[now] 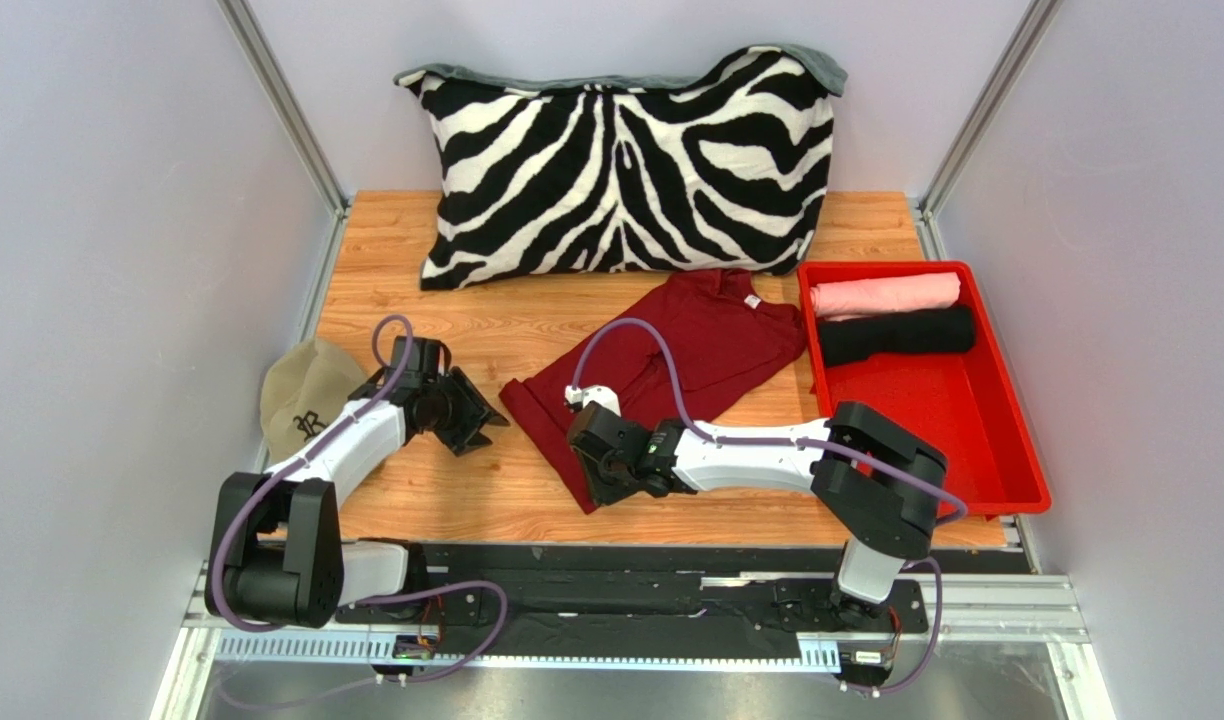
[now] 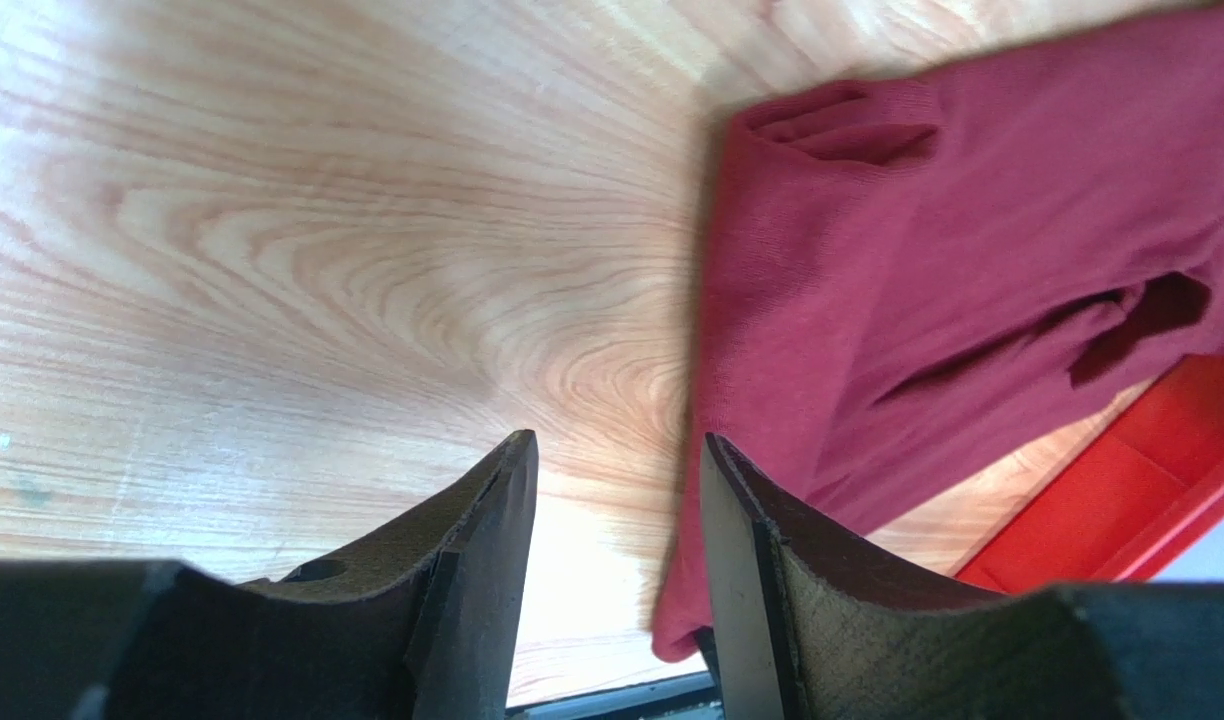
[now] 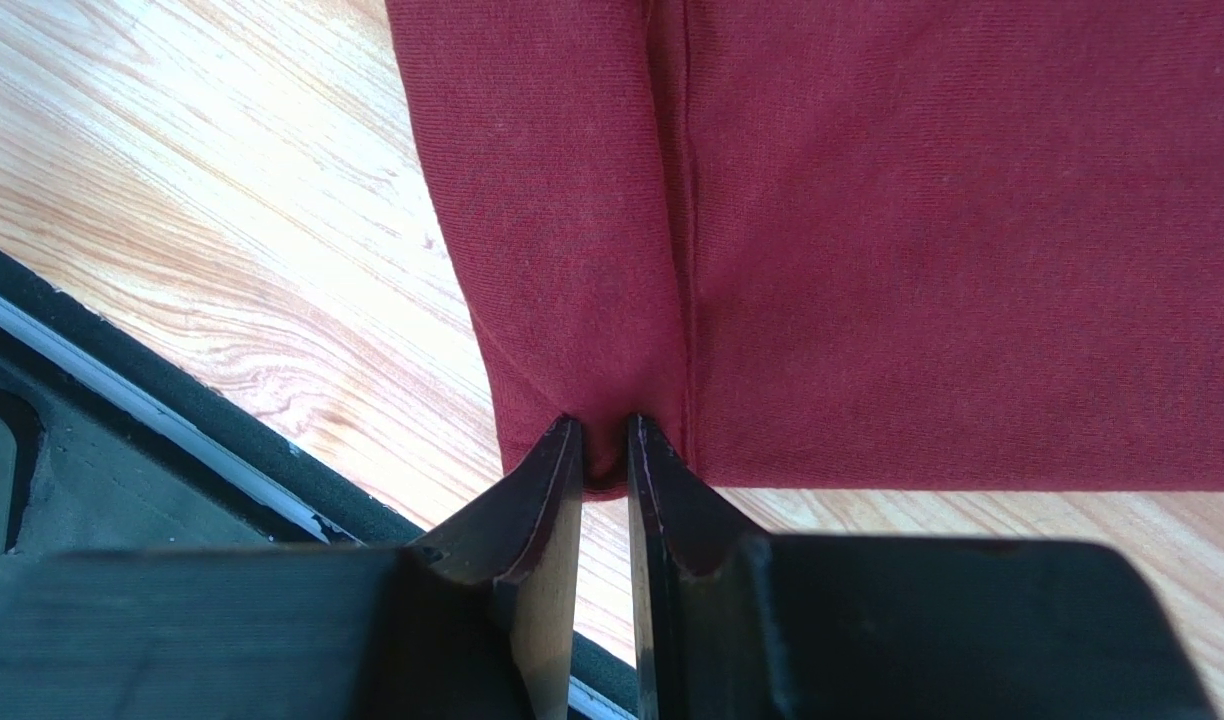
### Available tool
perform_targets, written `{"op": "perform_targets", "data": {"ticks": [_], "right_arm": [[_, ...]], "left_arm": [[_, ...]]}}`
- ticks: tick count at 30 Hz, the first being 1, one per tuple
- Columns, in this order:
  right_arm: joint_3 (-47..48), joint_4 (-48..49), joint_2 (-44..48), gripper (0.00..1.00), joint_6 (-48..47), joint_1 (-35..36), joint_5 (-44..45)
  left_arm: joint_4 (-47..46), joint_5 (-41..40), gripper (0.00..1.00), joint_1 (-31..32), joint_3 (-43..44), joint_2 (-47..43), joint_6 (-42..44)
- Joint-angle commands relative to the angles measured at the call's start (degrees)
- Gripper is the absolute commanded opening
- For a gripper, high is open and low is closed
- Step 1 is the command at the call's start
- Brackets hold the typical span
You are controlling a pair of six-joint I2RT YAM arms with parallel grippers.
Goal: Roll the t-shirts
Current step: Roll the T-shirt to the center of the board.
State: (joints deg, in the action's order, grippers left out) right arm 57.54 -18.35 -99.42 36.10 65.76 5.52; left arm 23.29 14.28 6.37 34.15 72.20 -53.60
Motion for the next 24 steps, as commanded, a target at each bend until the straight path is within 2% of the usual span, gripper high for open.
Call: {"op": "perform_targets", "data": {"ticks": [1,8,14,17,24], "right_arm": [[-2.5,-2.0,-2.4,0.19,0.1,0.2,-2.9],[-3.0,-1.8,-2.0,0.19,0.3,0.2,-2.7],[-3.8,-1.5,-1.1,0.19,0.4,-0.1,-2.7],[-4.3,-1.4,-0.6,0.19,0.5,-0.1,-2.4],[-5.0,-0.8,0.4,0.19,0.4,-0.1,-2.5]], "left_arm": [[-5.1,-2.1,0.55,1.8,1.1,0.4,-2.6],[-10.6,-4.1,0.58,4.3,1.6,4.3,-5.5],[-11.3,-7.3,0.58,6.3,3.6,7.8,-6.1],[-10.4,-9.6,0.56,7.2,5.0,9.1,-6.2],[-5.8,-17.0,0.45,9.8,7.9,10.2,-5.5]]}}
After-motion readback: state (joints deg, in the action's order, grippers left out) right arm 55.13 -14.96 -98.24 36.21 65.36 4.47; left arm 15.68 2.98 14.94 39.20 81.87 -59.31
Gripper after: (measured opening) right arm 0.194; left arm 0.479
